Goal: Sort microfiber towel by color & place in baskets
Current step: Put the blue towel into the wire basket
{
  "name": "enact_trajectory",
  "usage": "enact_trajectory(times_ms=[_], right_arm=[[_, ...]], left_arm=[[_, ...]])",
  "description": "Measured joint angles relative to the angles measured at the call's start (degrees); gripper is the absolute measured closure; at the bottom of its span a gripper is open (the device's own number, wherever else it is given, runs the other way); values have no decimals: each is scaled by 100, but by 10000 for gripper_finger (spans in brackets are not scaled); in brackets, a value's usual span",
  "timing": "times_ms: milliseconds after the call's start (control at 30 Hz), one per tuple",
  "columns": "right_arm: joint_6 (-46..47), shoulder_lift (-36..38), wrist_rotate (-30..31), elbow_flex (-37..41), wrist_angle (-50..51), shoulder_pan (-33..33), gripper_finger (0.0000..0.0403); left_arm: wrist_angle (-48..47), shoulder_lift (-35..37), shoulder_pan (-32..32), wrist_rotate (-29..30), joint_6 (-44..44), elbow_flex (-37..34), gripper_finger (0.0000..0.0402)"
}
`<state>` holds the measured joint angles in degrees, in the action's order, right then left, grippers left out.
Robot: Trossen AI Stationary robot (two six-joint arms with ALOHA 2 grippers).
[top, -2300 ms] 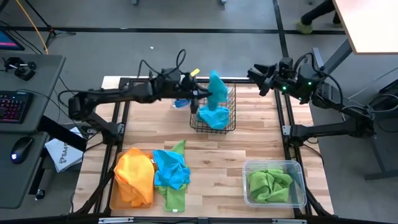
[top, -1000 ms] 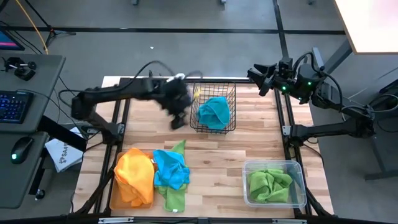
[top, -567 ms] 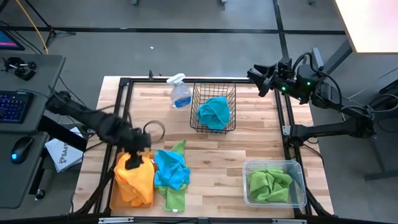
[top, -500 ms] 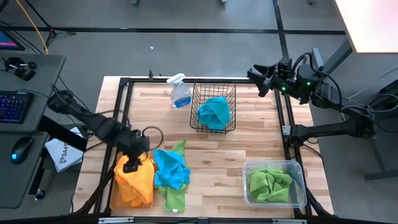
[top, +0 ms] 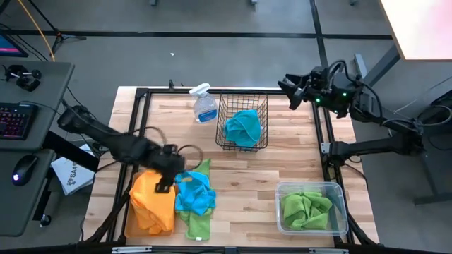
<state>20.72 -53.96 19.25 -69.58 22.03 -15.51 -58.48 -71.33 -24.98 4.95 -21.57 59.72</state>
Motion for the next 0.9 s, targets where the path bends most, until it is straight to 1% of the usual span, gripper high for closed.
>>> enact_trajectory(times_ms=[100,167,300,433,600,667,733,767,800,900], right_arm=[[18,-139,-13,0,8,0,139],[17,-227,-66,0,14,0,139],[-29,-367,-101,0,57,0,139],[-43,-379,-103,0,186,0,139],[-104,-280,-105,0,358,0,139],[-171,-230,-126,0,376,0,139],[-174,-185,-128,0,386,0,139],[-175,-159,-127,0,388,0,139],[-189,-129,-127,0,386,0,139],[-332,-32,-127,0,383,0,139]], left_arm=[[24,-444,574,16,641,-2,145],[81,-725,850,-44,996,-2,145],[431,-1223,1149,-590,1579,-2,145],[635,-1557,1212,-900,1617,-2,145],[751,-1941,1216,-922,1416,-2,146],[723,-2106,1215,-926,1330,-2,156],[667,-2252,1196,-940,1249,-2,182],[620,-2296,1181,-940,1152,-2,204],[562,-2331,1172,-950,1069,-2,233],[381,-2350,1166,-1186,799,-6,356]])
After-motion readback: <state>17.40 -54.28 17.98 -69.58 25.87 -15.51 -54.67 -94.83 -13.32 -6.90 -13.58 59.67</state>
